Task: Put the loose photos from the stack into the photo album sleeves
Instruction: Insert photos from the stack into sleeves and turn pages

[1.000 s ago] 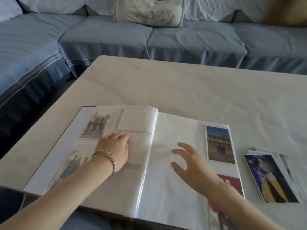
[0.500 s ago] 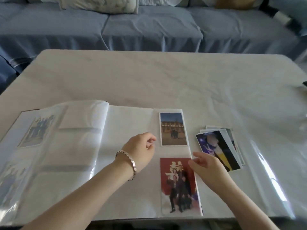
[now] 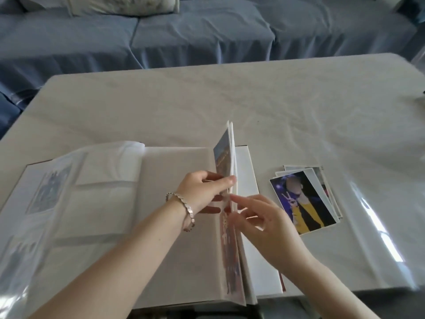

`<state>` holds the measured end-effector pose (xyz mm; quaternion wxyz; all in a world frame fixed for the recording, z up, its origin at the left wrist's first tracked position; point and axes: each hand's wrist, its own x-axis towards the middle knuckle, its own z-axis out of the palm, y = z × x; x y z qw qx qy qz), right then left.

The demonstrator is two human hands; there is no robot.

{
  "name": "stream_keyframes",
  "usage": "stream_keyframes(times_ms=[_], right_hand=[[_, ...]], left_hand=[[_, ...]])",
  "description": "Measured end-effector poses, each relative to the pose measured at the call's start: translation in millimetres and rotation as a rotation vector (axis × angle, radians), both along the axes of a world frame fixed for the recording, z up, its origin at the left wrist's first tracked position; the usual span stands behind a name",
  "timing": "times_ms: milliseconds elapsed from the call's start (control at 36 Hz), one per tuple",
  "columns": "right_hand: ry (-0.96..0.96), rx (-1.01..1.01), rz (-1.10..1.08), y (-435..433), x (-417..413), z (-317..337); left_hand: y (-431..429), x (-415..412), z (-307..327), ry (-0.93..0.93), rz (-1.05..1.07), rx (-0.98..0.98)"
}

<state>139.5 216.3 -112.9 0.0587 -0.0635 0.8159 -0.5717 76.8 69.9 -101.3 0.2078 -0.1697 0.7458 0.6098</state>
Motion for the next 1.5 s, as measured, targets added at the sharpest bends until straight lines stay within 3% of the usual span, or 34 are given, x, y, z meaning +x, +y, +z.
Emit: stream_keyframes(times_ms=[167,222,361,500,694,806,944,1028,1250,1361,1500], right_hand=[[-0.099,-0.103,-0.082,16,-1,-6],[-0.143,-0.103,-0.142,22,-1,-9],[-0.255,0.029,-0.191,35,-1,-23],[-0.225,0.221,-0.165,43,-1,-34],[0.018,0.584,-0.234,74,-7,-44],[-0.060,0.754,-0.238,86,-14,-44],[-0.186,0.981,-0.120,89,-16,-52],[-0.141,1.052,-0.117,88,-15,-55],[-0.023,1.106,-0.095,85,-9,-46],[0.076,1.062,-0.130,85,-9,-37],[0.034,0.996,-0.160,88,-11,-22]], left_hand=[[-16,3,-8,-0.022,0.042,0.177],[-22,4,-12,0.032,0.059,0.148],[-37,6,-21,0.368,-0.089,-0.364],[-48,10,-30,0.376,0.010,-0.584],[-39,28,-46,0.477,-0.350,-1.015],[-20,28,-54,0.564,-0.593,-1.023],[-6,21,-69,0.446,-0.710,-1.047],[-14,20,-75,0.409,-0.757,-1.109],[-53,28,-75,0.391,-0.713,-1.162],[-58,31,-70,0.400,-0.635,-1.099],[-41,31,-60,0.396,-0.455,-0.987]])
